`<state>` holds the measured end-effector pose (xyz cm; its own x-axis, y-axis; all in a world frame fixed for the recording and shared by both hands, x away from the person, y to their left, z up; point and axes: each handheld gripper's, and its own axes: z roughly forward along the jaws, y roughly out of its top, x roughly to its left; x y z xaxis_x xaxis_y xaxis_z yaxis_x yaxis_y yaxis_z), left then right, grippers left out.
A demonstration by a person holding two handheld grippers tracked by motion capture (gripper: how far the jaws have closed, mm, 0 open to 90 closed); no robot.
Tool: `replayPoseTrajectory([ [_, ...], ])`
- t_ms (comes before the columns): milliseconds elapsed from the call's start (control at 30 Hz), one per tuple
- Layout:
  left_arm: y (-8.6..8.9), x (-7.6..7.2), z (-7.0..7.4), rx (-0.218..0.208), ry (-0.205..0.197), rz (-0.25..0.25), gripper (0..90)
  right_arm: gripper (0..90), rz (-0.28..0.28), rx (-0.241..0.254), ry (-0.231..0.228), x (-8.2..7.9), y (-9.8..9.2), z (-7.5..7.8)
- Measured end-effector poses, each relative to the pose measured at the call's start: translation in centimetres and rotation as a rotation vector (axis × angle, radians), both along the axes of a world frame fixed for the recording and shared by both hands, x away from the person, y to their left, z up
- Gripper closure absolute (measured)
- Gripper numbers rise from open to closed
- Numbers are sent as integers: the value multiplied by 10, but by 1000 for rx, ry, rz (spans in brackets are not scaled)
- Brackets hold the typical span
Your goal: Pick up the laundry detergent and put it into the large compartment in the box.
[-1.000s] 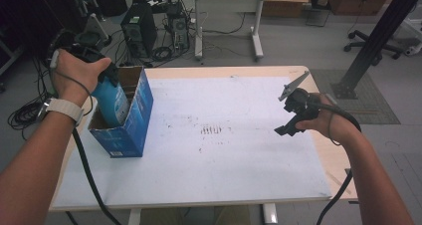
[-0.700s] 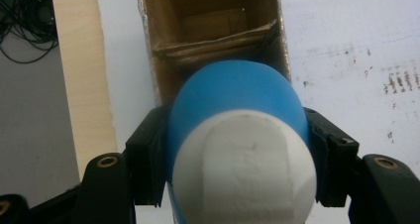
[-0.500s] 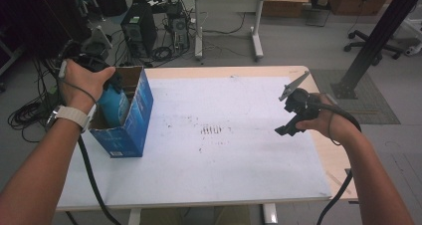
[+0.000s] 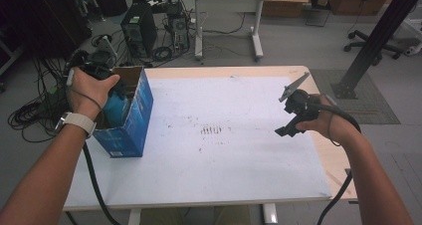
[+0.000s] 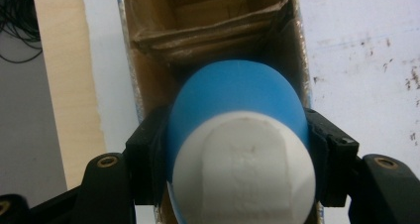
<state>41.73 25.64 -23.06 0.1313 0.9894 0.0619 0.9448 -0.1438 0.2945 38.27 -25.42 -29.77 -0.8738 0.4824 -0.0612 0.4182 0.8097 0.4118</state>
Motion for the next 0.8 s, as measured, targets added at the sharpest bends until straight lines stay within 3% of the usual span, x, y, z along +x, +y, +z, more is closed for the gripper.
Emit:
replayPoseTrajectory([
  [800,-2,2,-32,3,21,-10,374,108,-10,1,5,-2,-3,-1],
])
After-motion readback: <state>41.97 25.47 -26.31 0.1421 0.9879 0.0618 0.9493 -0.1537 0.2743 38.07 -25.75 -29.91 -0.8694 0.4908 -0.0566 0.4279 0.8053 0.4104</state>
